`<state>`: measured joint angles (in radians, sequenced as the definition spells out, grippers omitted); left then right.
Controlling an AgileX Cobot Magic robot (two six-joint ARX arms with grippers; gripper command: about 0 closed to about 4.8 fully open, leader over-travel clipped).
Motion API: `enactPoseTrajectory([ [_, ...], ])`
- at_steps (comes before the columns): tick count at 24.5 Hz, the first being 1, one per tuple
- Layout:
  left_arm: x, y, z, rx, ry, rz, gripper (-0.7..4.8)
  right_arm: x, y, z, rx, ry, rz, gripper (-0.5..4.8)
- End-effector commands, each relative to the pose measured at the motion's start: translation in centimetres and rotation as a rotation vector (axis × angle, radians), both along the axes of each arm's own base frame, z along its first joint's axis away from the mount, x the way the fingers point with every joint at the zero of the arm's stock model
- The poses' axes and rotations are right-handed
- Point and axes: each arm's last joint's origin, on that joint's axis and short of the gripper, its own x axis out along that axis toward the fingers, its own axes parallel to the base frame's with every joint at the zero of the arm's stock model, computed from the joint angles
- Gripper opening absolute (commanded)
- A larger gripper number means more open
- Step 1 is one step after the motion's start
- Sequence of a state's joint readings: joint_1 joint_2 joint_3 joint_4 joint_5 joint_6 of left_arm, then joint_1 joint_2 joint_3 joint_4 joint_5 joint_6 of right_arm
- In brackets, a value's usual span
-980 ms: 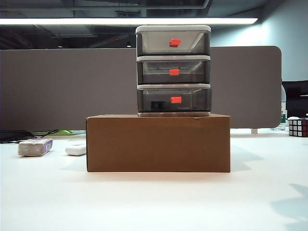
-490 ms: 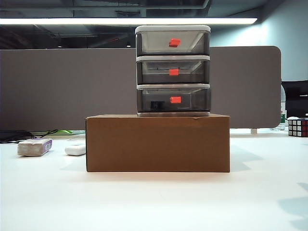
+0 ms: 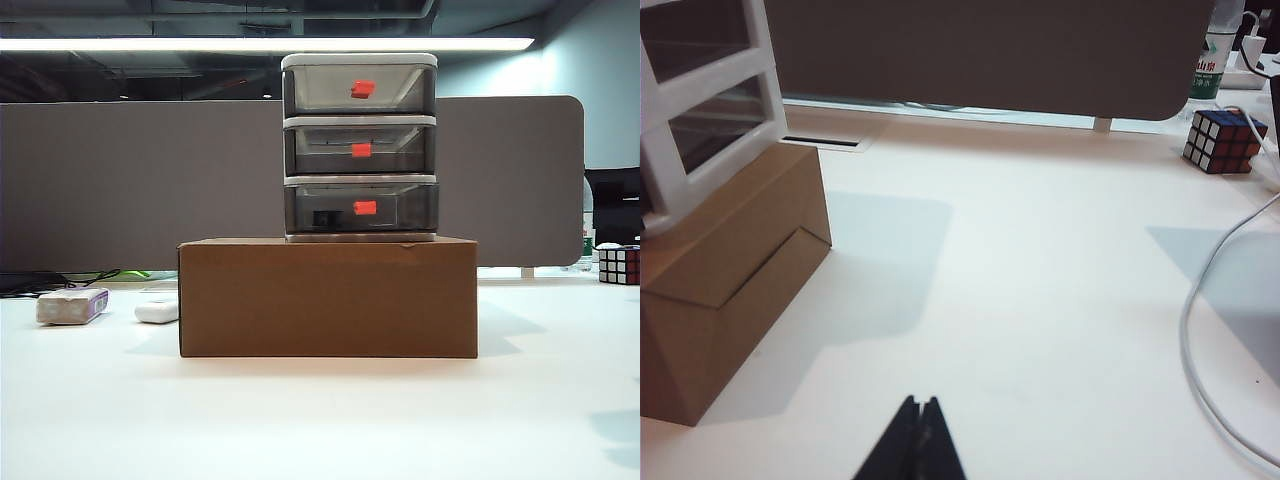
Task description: Open the third layer of the drawer on the table, pick up the transparent tape on the table and put it in, and finally close the drawer.
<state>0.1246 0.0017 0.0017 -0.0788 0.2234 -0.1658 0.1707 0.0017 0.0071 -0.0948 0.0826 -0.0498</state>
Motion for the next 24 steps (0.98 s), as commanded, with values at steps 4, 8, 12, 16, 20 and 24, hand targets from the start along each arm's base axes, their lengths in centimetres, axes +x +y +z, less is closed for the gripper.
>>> enactPoseTrajectory([
  [4,-0.01,-0.86,0.31,0.002,-0.018,-0.09,-0.05,0.04,-0.01,-0.01,-0.001,-0.015,-0.003,-0.05],
  [8,-0.02,-1.07,0.31,0.002,-0.018,-0.111,-0.04,0.03,0.0,-0.03,-0.001,-0.013,-0.002,-0.05],
  [12,-0.02,-1.07,0.32,0.002,-0.019,-0.111,-0.04,0.04,-0.01,-0.03,-0.001,-0.013,-0.005,-0.05],
  [16,-0.02,-1.07,0.3,0.001,-0.017,-0.111,-0.04,0.04,-0.01,-0.03,-0.001,-0.013,-0.005,-0.05],
  [20,-0.02,-1.07,0.3,0.001,-0.017,-0.111,-0.04,0.04,-0.01,-0.03,-0.001,-0.013,-0.005,-0.05],
  [24,-0.02,-1.07,0.3,0.001,-0.017,-0.111,-0.04,0.04,-0.01,-0.03,-0.001,-0.013,-0.005,-0.05],
])
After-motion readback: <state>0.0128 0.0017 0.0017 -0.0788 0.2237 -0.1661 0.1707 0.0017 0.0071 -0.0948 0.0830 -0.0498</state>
